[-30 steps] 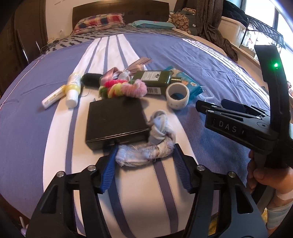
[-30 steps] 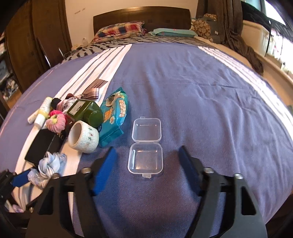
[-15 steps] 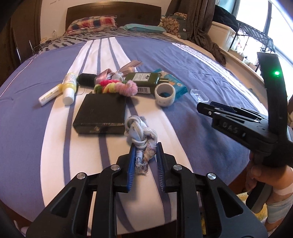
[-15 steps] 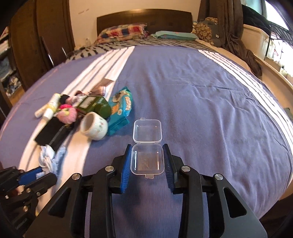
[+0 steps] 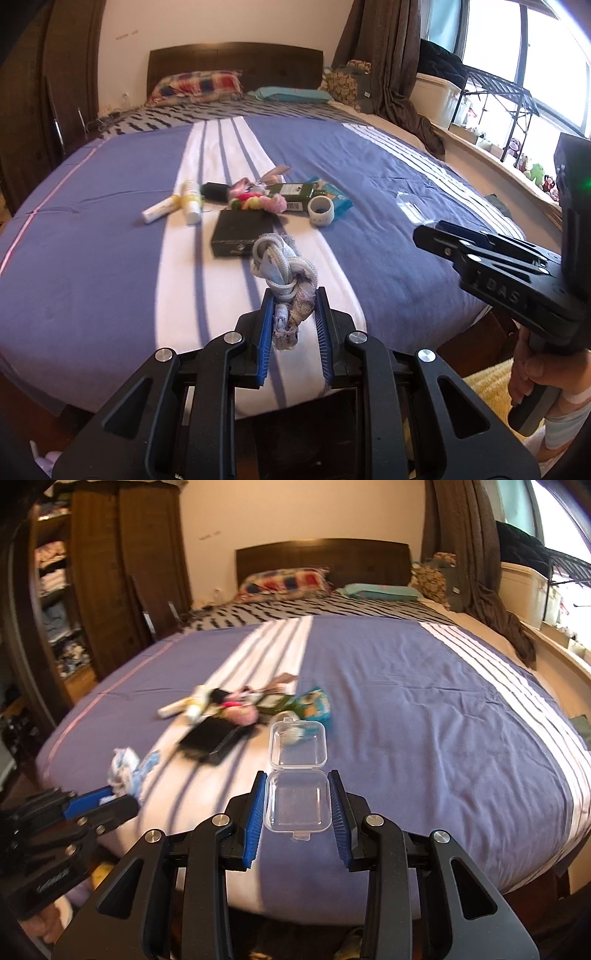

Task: Collect trash
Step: 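Carry cable and clear box down to the black bin and open both tools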

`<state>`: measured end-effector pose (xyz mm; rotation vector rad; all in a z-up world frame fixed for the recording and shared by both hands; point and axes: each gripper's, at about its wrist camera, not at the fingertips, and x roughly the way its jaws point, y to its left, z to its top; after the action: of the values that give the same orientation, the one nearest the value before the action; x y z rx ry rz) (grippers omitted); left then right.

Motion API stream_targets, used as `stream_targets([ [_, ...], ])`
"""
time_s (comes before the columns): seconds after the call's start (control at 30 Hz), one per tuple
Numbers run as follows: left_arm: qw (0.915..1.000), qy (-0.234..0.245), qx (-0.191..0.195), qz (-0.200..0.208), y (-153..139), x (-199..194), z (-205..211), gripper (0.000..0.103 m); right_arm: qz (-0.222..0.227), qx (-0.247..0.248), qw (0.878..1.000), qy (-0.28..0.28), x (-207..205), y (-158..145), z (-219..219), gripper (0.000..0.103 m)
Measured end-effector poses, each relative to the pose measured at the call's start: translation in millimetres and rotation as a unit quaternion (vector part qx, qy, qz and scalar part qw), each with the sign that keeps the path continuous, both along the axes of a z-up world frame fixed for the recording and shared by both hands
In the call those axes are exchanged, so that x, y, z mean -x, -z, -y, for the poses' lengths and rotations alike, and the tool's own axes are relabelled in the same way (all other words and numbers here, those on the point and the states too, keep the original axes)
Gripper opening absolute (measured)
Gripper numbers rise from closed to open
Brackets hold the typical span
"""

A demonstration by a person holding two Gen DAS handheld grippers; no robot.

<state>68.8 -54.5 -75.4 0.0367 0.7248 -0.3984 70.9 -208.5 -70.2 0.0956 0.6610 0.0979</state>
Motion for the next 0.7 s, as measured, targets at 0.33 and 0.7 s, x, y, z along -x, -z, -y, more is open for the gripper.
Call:
stream_targets([
  [0.33,0.9998,0.001,-0.013,-0.016,23,58,-21,0.02,-0.026,0.007,0.999,-0.041,64,17,-32,0.034],
  [0.7,0.9916,0.005,-0.029,-0.126,122,68,-25,0.02,-0.146,0.015,0.988,-0.053,83,124,-48,0.034],
])
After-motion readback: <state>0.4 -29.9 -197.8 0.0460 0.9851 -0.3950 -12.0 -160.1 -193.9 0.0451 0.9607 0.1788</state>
